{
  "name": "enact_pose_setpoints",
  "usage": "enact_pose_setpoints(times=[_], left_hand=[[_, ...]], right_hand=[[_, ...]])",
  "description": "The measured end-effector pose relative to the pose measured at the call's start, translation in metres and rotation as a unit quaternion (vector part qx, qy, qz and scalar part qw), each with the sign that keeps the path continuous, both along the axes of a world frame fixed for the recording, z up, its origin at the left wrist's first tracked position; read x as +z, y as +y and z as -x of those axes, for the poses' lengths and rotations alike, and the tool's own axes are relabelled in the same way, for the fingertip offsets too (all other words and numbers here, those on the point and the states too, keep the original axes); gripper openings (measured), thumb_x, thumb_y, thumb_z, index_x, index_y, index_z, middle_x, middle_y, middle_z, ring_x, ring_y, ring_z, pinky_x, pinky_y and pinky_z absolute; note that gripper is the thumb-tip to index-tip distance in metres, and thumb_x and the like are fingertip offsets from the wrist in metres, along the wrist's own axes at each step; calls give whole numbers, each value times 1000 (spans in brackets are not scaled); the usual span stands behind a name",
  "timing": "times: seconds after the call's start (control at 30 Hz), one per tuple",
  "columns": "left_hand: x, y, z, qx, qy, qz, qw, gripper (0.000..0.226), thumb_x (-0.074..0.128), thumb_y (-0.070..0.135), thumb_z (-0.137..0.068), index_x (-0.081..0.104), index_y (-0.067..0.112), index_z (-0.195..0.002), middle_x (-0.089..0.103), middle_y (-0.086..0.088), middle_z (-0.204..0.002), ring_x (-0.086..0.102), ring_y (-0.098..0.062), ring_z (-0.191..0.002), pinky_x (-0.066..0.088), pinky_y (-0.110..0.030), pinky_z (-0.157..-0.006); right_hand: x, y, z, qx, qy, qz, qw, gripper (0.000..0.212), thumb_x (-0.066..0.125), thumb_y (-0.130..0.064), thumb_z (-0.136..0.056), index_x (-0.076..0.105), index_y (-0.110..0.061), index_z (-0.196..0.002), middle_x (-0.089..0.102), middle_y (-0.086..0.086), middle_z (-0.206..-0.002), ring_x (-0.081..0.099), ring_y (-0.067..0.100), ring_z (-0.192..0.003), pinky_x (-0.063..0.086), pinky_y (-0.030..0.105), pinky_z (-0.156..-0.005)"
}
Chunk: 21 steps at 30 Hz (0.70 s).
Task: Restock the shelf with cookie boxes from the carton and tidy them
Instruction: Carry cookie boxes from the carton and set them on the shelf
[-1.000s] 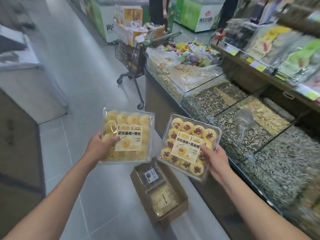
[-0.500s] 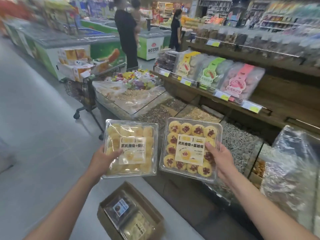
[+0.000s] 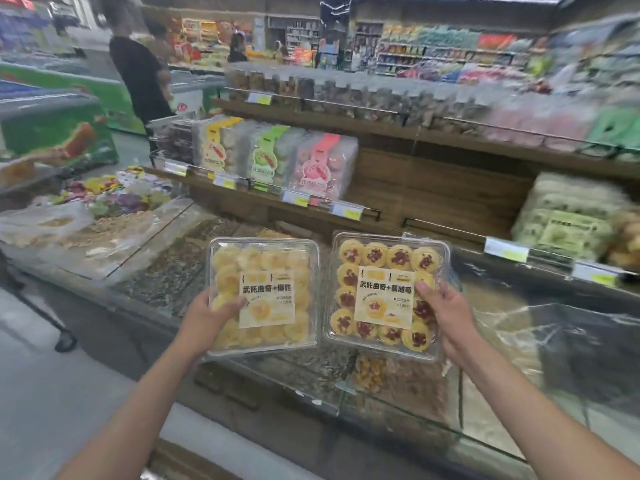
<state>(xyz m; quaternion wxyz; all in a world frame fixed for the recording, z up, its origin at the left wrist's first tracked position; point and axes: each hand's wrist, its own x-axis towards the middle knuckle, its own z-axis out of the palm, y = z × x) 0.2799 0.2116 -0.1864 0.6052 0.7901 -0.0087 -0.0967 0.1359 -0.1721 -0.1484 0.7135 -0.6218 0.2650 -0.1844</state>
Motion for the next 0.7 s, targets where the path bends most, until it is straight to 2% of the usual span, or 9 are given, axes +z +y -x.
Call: enact_pose_setpoints(times=[0.07, 0.13, 0.2, 0.27, 0.33, 0.37, 0.47, 0.57, 0.7], left_hand=[[7, -36, -6, -31, -13, -11, 999, 85, 81, 67, -76, 56, 21, -143, 67, 2, -130, 64, -32, -125, 49, -56, -109], [9, -74, -14, -56, -18, -17, 998, 74, 77, 50, -90, 50, 18, -150, 65, 3, -129, 59, -30, -128, 44, -51, -112], [16, -105, -22, -78, -3, -22, 997, 78, 74, 43, -94, 41, 13, -158, 59, -3, -146, 54, -32, -136, 40, -53, -115], [20, -132, -35, -104, 3, -18, 994, 87, 76, 52, -88, 39, 17, -159, 58, -2, -148, 54, -34, -137, 40, -56, -116], [26, -157, -50, -126, 2, -15, 992, 88, 78, 58, -82, 44, 20, -155, 65, 6, -132, 58, -30, -130, 43, -56, -114], [25, -170, -60, -134, 4, -12, 991, 88, 79, 58, -80, 45, 22, -154, 65, 5, -132, 58, -31, -132, 43, -57, -115], [31, -211, -82, -163, -16, -2, 986, 94, 79, 57, -79, 41, 21, -158, 56, -6, -153, 54, -37, -138, 42, -63, -116], [40, -245, -106, -196, -27, -13, 980, 86, 74, 54, -88, 36, 28, -161, 57, -4, -152, 55, -40, -138, 42, -63, -112], [49, -289, -139, -237, -48, 5, 970, 82, 74, 56, -88, 38, 36, -159, 57, 3, -151, 56, -21, -119, 43, -56, -112]], right_hand=[[2, -25, 10, -29, -1, -6, 1000, 23, 70, -18, -96, 69, -18, -118, 81, 8, -101, 79, 21, -88, 63, 37, -67], [3, -48, 17, -57, 2, -11, 998, 22, 70, -19, -96, 69, -17, -118, 81, 8, -101, 79, 21, -86, 62, 37, -66], [1, -70, 22, -82, 11, -8, 997, 26, 71, -21, -96, 68, -15, -122, 81, 9, -103, 79, 24, -91, 62, 42, -73], [1, -89, 24, -102, 12, -8, 995, 29, 70, -21, -96, 67, -14, -124, 81, 10, -104, 78, 27, -96, 62, 44, -78], [2, -106, 25, -121, 13, 0, 993, 29, 70, -23, -95, 67, -15, -123, 81, 8, -103, 78, 27, -98, 61, 44, -79], [3, -114, 24, -132, 14, 9, 991, 27, 70, -23, -95, 68, -16, -121, 81, 6, -102, 78, 26, -98, 61, 44, -80], [5, -136, 19, -171, 11, 17, 985, 22, 69, -21, -96, 70, -15, -118, 81, 5, -102, 77, 24, -97, 61, 45, -84], [10, -156, 14, -214, 8, 9, 977, 17, 68, -19, -98, 71, -16, -115, 81, 8, -105, 77, 25, -98, 60, 43, -81], [17, -176, 8, -253, 7, 13, 967, 18, 68, -18, -99, 71, -14, -116, 81, 7, -105, 77, 27, -101, 60, 46, -85]])
